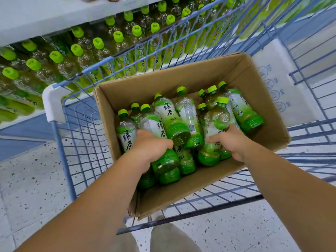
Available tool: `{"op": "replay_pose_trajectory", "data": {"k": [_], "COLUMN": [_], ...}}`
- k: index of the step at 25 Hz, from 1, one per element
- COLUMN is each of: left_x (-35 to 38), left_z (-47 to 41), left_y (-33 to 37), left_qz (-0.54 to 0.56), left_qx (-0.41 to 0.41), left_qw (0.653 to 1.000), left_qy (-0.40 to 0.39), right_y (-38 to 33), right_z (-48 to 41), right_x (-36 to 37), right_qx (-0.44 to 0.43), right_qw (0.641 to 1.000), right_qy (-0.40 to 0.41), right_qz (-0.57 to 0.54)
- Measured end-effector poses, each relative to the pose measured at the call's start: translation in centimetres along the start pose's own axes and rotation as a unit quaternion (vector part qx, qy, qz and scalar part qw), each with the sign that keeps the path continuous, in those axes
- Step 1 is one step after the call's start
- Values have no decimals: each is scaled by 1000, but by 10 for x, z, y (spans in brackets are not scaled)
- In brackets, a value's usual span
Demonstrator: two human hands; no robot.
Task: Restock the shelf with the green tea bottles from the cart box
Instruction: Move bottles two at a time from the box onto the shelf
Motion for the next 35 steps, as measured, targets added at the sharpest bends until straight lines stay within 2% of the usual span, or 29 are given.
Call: {"op": "replay_pose_trajectory", "data": {"k": [3,7,10,13,20,25,31,35], "left_x": [-6,-14,-19,-34,-115,-215,-351,-424], "left_z": [8,19,28,38,64,74,83,82], "left_y": [-1,-6,-7,-8,-11,-44,-89,-118], "left_qz": [114,201,229,222,255,244,217,191], "left_qx": [-5,16,58,104,179,208,278,303], "left_qw": [993,975,963,960,948,947,923,916], "left_qy": [-35,-94,-130,-134,-65,38,155,181], "right_y": [-12,-27,-34,-44,-89,-122,-158,-176], "right_z": [13,40,64,85,144,192,237,257], "right_x": [-1,3,10,26,102,187,303,376], "right_qx": [-24,-37,-54,-82,-162,-209,-248,-261], "right_qw": [1000,999,998,997,986,978,969,965], "right_qy": [4,-16,-14,3,27,17,-9,-29], "right_qz": [2,0,-30,-1,31,16,13,18]}}
Point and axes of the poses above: each hand's wrist, its own z-axis away from the middle knuckle, its own x-axis out of the palm, y = z × x, the point moved 7 cm from there along -z, towards the middle knuckle, and after that the axes turned 7 degrees about -z, right-handed, at the moved point
